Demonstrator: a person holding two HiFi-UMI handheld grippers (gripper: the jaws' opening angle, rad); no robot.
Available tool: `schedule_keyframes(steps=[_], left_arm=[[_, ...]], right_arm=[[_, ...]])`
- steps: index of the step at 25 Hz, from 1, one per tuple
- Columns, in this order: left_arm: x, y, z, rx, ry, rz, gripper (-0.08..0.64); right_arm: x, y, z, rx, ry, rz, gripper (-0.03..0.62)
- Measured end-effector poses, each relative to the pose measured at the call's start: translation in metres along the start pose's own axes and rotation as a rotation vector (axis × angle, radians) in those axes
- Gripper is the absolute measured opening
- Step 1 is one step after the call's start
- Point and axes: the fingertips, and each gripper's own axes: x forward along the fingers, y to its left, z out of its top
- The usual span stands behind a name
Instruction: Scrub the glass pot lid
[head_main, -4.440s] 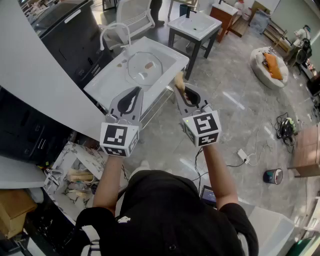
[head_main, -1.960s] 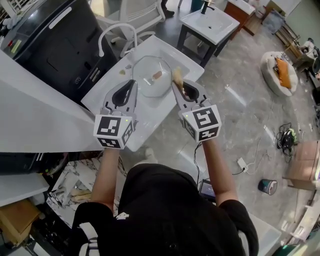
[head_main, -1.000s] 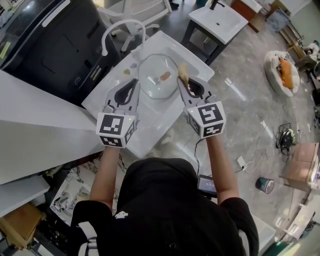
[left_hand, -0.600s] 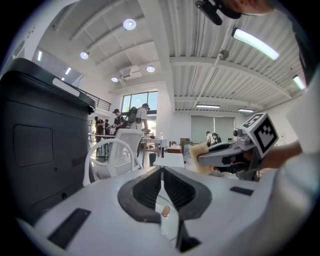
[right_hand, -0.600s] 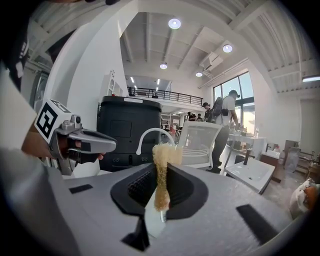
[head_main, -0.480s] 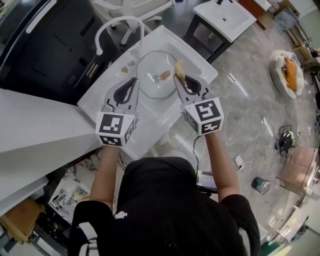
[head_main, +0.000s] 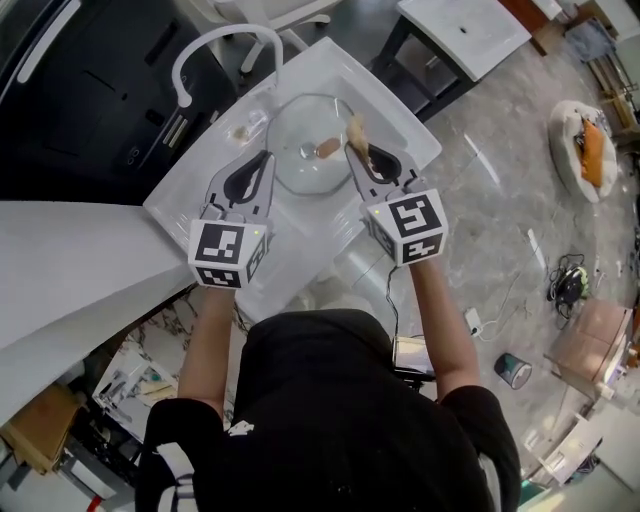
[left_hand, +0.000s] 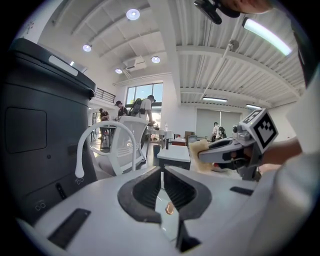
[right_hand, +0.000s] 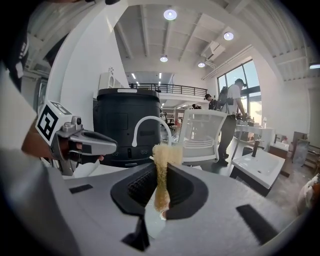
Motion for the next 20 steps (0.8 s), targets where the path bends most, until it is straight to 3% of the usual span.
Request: schedule_keyframes(steps=[20], left_arm=[[0.062, 0.027, -0.058, -0.008, 0.152, 0.042, 0.015]], right_arm=[[0.062, -0.035, -0.059, 0.063, 0.130, 0.105, 0.031]])
